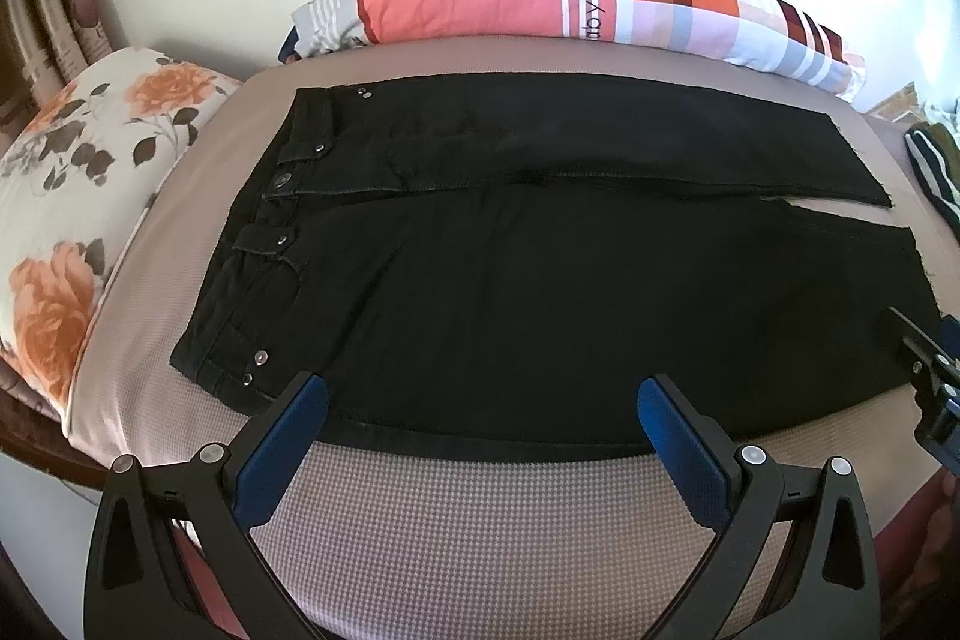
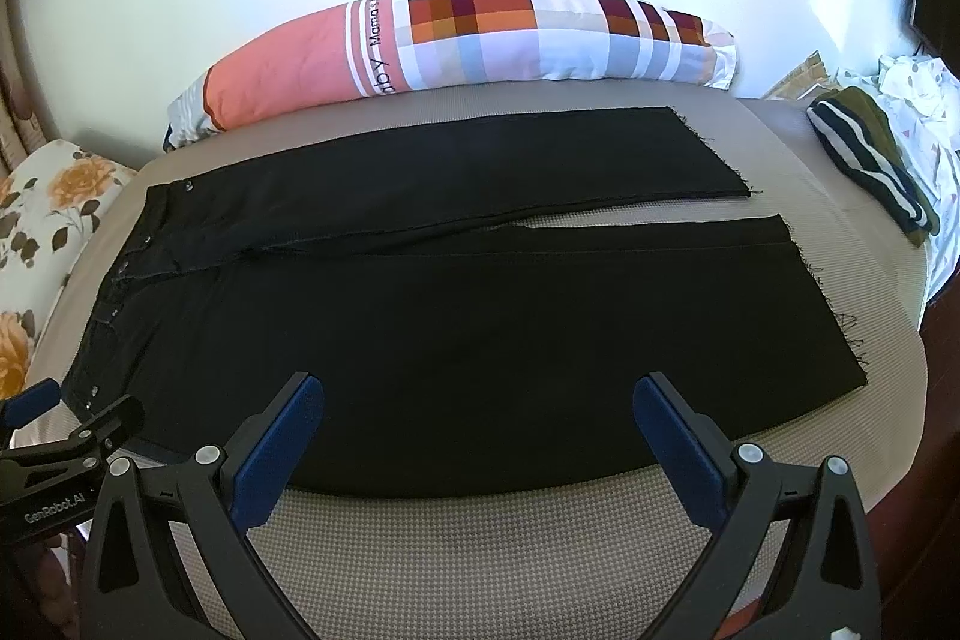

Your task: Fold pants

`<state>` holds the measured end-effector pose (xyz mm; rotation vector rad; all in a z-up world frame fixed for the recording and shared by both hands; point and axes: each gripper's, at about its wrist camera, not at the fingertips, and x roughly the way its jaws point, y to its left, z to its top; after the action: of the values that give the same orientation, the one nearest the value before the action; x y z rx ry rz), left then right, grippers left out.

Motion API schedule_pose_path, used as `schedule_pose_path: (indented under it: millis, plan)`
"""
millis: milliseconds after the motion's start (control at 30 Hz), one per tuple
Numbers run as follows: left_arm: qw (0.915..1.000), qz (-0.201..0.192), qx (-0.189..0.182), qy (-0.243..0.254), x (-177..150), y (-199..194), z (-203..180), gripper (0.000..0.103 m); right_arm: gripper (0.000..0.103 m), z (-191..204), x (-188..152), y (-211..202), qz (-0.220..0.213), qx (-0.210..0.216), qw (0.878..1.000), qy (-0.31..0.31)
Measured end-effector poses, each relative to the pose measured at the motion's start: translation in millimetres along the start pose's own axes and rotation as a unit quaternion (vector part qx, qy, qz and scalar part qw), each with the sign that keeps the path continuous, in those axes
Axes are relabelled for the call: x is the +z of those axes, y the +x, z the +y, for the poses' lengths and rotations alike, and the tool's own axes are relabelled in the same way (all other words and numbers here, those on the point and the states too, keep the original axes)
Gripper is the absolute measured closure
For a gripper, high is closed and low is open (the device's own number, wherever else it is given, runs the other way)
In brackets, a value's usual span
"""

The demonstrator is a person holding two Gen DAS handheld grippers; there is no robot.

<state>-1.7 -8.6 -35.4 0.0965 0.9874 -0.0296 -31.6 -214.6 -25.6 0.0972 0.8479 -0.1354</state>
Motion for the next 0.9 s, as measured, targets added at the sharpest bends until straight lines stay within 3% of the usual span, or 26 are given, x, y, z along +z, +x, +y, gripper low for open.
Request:
schedule_pose_path:
  millis: [533, 733, 900]
  plan:
    - [0.999, 0.001, -0.036, -0.027, 29, 19, 18, 0.001, 0.0, -1, 20, 12, -0.001, 0.017, 1.0, 0.002]
    - [0.9975, -0.014, -0.052, -0.046, 68, 34, 53, 0.001, 0.0, 0, 40, 30, 0.008, 0.038, 0.999, -0.013]
    - [0.9944, -0.013, -0.043, -0.096, 115, 62, 114, 0.002, 0.0, -4, 57, 48, 0.021, 0.047, 0.999, 0.011]
